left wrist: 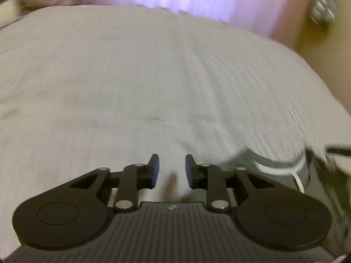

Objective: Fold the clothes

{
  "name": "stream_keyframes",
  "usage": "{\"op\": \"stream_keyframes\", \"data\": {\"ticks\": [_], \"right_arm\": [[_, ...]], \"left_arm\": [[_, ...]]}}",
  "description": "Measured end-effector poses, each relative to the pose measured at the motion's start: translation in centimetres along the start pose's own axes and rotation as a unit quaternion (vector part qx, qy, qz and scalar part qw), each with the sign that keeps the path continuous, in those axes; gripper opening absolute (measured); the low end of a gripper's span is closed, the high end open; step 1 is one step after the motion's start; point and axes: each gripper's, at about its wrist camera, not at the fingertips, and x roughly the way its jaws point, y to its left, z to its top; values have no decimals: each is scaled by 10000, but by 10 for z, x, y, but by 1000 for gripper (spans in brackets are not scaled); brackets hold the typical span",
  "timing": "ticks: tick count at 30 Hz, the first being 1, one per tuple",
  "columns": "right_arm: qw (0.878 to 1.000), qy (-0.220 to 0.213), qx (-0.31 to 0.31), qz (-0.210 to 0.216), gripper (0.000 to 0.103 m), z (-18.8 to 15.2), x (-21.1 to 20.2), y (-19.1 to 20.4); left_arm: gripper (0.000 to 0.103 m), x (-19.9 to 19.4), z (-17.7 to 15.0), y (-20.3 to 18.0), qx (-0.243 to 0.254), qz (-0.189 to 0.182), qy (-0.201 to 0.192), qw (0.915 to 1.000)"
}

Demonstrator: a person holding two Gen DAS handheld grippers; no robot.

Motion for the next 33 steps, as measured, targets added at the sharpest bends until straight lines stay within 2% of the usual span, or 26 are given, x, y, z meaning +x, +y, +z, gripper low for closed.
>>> {"op": "stream_keyframes", "data": {"ticks": [3, 5, 7, 9, 10, 13, 14, 15, 17, 19, 20, 22, 23, 24, 26, 28, 30, 31, 33], "right_arm": [[9978, -42, 572, 320, 69, -13, -36, -13], [9938, -25, 915, 625, 69, -26, -57, -16], [9903, 47, 1148, 784, 69, -45, -72, -11], [9885, 185, 1261, 810, 69, -64, -77, 3], [9876, 256, 1313, 819, 69, -73, -79, 11], [9841, 479, 1530, 763, 69, -94, -80, 25], [9831, 525, 1606, 711, 69, -100, -80, 28], [9826, 551, 1649, 654, 69, -103, -80, 30], [9818, 597, 1724, 533, 69, -107, -80, 30], [9812, 622, 1779, 415, 69, -111, -81, 28], [9814, 624, 1781, 355, 69, -114, -80, 29], [9815, 637, 1788, 250, 69, -117, -77, 31], [9817, 641, 1780, 218, 69, -118, -79, 31], [9819, 645, 1770, 189, 69, -120, -82, 30], [9821, 694, 1745, 107, 69, -125, -82, 32], [9820, 773, 1725, 8, 69, -130, -77, 35], [9820, 834, 1694, -29, 69, -134, -73, 38], [9824, 839, 1670, -57, 69, -135, -73, 39], [9834, 842, 1603, -89, 69, -136, -73, 41]], "left_arm": [[28, -49, -14, 57, -940, 224, 25, 9953], [29, -68, -39, 77, -1583, 85, 214, 9871], [30, -75, -63, 81, -2128, -73, 413, 9762], [36, -73, -92, 81, -2646, -184, 549, 9626], [38, -72, -102, 80, -2833, -219, 571, 9571], [37, -73, -126, 80, -3218, -296, 505, 9450], [32, -72, -130, 78, -3188, -291, 482, 9461], [30, -68, -127, 76, -2963, -273, 489, 9535], [0, -62, -114, 68, -2100, -196, 613, 9756], [0, -62, -107, 57, -1285, -56, 547, 9902], [0, -70, -105, 56, -1050, -66, 268, 9941], [0, -94, -101, 60, -774, -142, -606, 9951], [0, -108, -101, 65, -733, -163, -1080, 9913], [0, -112, -104, 71, -709, -85, -1263, 9894], [0, -105, -113, 83, -655, 183, -1105, 9915], [1, -86, -125, 95, -660, 512, -564, 9949], [1, -67, -135, 102, -729, 856, -75, 9936], [1, -63, -139, 105, -851, 924, -7, 9921], [15, -76, -142, 109, -1441, 744, -184, 9866]]}}
